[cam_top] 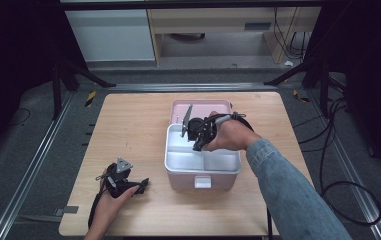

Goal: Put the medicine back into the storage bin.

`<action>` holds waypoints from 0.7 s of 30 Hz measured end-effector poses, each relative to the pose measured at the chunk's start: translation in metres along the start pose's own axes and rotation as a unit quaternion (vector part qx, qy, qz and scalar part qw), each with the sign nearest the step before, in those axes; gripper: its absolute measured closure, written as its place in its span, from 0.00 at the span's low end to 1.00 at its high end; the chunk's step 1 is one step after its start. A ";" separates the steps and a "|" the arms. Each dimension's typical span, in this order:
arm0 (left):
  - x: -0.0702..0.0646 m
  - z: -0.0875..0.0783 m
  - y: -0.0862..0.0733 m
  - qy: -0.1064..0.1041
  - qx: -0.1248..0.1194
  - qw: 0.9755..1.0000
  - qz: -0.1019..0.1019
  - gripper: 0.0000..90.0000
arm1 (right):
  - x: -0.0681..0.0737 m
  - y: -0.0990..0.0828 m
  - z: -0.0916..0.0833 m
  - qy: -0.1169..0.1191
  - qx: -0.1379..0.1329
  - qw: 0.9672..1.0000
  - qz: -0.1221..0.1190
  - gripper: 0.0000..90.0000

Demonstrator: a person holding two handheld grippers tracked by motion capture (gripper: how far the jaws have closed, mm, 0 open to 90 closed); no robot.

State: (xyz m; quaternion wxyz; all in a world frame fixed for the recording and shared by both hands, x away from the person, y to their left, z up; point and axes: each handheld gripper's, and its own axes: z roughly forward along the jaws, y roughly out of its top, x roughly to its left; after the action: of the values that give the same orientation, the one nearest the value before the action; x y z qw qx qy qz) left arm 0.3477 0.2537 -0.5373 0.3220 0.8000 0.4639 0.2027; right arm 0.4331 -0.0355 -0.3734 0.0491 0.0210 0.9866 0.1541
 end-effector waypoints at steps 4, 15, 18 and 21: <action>0.000 0.000 0.000 -0.002 0.001 1.000 0.001 0.00 | -0.001 -0.003 0.001 -0.001 -0.016 1.000 0.016 0.84; -0.005 -0.003 0.020 0.003 -0.003 1.000 0.019 0.02 | -0.007 -0.046 -0.021 -0.087 -0.143 0.976 0.139 0.47; -0.001 -0.002 0.038 0.007 -0.005 1.000 0.025 0.03 | -0.011 -0.060 -0.020 -0.123 -0.151 0.964 0.181 0.44; 0.006 -0.002 0.059 0.016 -0.007 0.999 0.027 0.03 | -0.015 -0.073 -0.019 -0.151 -0.160 0.952 0.214 0.43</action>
State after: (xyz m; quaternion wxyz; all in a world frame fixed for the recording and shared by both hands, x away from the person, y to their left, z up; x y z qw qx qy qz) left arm 0.3851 0.2383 -0.4943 0.3145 0.8066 0.4459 0.2274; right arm 0.4439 -0.1111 -0.3760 0.1663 0.2461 0.9024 0.3122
